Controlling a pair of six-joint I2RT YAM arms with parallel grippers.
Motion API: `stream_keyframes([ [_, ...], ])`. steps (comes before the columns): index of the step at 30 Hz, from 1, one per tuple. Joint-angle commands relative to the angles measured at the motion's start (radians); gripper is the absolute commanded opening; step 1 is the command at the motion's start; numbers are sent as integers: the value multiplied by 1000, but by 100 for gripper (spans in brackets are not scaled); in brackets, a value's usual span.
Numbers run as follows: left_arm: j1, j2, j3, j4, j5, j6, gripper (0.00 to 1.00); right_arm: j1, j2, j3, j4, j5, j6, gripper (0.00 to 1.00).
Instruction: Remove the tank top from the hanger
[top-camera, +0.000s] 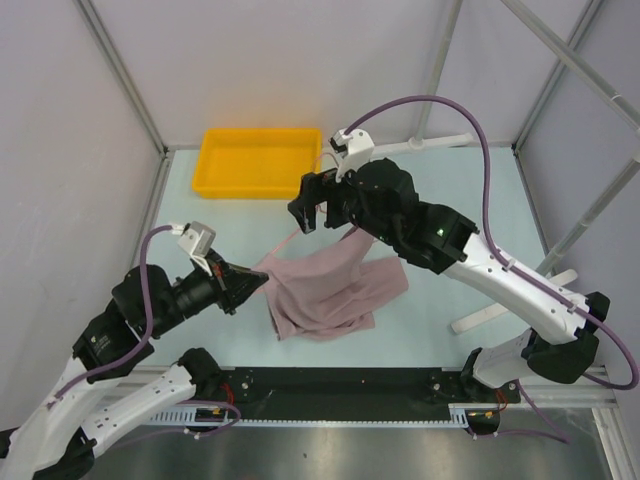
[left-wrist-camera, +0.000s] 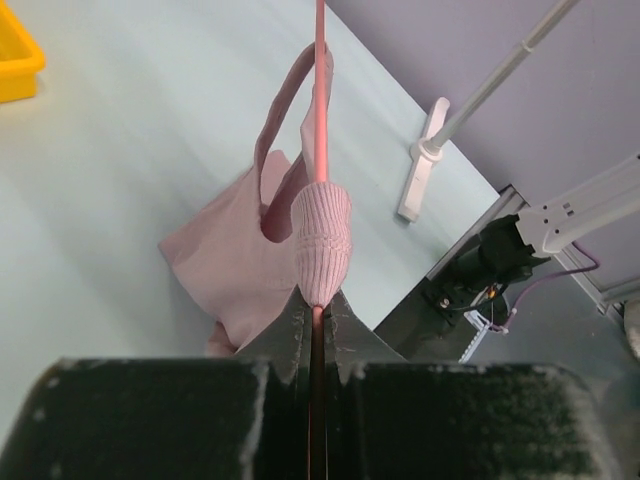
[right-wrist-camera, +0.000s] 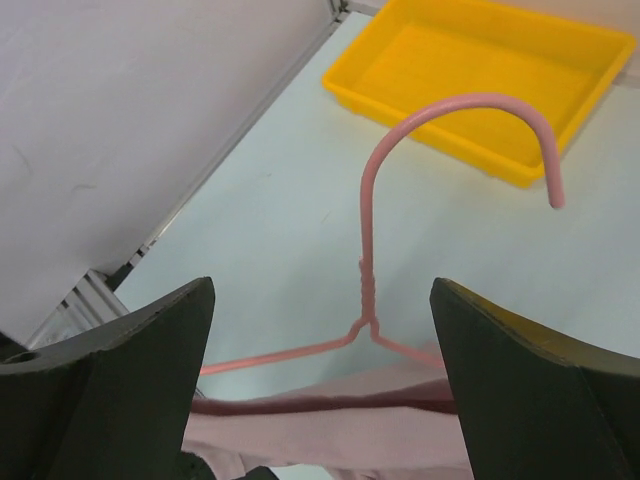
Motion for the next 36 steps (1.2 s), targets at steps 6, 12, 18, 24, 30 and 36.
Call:
stream_keyframes([
  [6,5,15,-31,206,104,7,0,-25,-65,-139,136,-8,67,76],
  [12,5,39,-44,309,84,-28,0,-18,-115,-200,163,3,84,57],
  [18,6,62,-26,311,71,-34,0,-16,-124,-196,141,31,84,46],
  [24,6,62,-21,309,94,-39,0,-19,-122,-193,125,64,75,0],
  [30,5,33,0,214,23,-45,48,-15,-119,-171,76,152,40,0],
  [36,6,-42,32,162,-2,-31,87,-18,-147,-196,62,199,-8,0],
])
